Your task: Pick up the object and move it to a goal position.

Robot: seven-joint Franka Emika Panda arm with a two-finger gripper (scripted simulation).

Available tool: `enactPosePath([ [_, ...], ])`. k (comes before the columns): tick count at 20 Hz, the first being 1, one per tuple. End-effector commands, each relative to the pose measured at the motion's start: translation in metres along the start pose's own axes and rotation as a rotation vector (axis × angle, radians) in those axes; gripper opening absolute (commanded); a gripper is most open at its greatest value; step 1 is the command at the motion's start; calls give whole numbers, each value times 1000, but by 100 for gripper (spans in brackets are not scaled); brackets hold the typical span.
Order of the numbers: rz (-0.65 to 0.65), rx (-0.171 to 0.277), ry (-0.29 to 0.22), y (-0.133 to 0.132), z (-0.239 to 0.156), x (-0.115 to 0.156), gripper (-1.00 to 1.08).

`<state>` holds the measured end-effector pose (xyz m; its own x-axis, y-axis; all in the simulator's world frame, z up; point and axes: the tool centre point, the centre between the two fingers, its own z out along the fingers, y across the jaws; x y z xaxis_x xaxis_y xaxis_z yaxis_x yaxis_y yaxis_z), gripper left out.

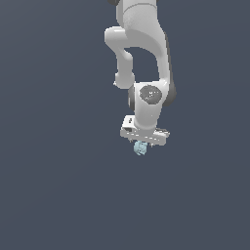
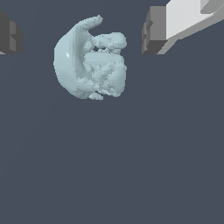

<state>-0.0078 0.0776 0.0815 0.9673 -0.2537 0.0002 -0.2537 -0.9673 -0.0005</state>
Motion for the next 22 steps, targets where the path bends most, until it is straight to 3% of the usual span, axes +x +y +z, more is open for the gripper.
enactPosePath([
  [1, 1, -1, -1, 0, 10, -1, 100],
  [11, 3, -1, 0, 0, 42, 0, 100],
  [12, 3, -1, 0, 0, 42, 0, -100],
  [22, 3, 0, 0, 0, 42, -1, -100],
])
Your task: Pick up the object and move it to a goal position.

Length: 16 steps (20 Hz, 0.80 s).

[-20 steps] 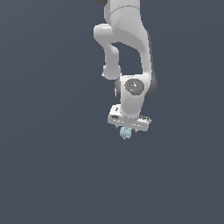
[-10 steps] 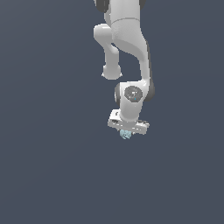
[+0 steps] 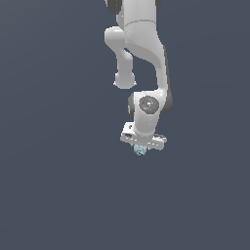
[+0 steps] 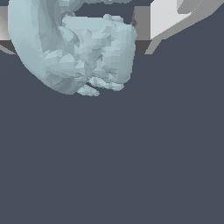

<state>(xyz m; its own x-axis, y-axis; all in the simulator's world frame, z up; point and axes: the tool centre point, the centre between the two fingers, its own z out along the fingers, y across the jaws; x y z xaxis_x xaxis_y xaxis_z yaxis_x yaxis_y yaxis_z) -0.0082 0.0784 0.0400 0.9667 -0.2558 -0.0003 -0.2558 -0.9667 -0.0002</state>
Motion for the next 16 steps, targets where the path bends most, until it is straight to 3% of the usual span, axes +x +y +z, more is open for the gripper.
enactPosePath([
  [1, 0, 0, 0, 0, 0, 0, -100],
  [8, 0, 0, 0, -20, -18, -1, -100],
  [16, 1, 0, 0, -74, -66, -2, -100],
])
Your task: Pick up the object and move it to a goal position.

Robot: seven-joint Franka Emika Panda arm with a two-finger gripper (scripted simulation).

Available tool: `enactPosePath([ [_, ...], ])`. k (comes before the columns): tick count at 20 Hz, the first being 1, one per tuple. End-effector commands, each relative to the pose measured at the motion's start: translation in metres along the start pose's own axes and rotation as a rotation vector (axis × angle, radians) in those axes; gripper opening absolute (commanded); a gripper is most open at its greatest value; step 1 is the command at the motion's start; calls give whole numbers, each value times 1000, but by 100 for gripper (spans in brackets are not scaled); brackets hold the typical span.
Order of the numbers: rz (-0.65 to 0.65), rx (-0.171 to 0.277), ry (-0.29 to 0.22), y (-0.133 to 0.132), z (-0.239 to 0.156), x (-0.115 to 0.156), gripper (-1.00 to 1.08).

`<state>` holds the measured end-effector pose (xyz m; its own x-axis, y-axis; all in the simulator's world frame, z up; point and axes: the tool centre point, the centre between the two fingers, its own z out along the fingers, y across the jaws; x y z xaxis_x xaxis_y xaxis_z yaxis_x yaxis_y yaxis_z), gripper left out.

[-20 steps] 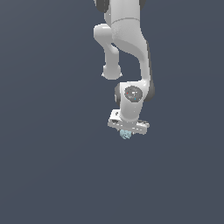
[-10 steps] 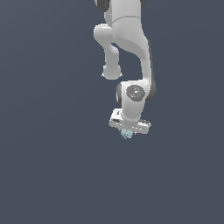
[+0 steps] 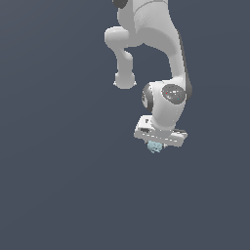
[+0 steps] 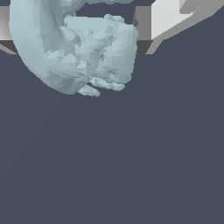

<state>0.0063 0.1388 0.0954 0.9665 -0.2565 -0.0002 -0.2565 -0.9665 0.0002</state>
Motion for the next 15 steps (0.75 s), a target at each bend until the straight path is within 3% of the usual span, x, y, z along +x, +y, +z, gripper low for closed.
enactPosePath([
  [1, 0, 0, 0, -19, -17, 0, -100],
  [8, 0, 0, 0, -54, -48, 1, -100],
  [15, 0, 0, 0, -64, -56, 2, -100],
])
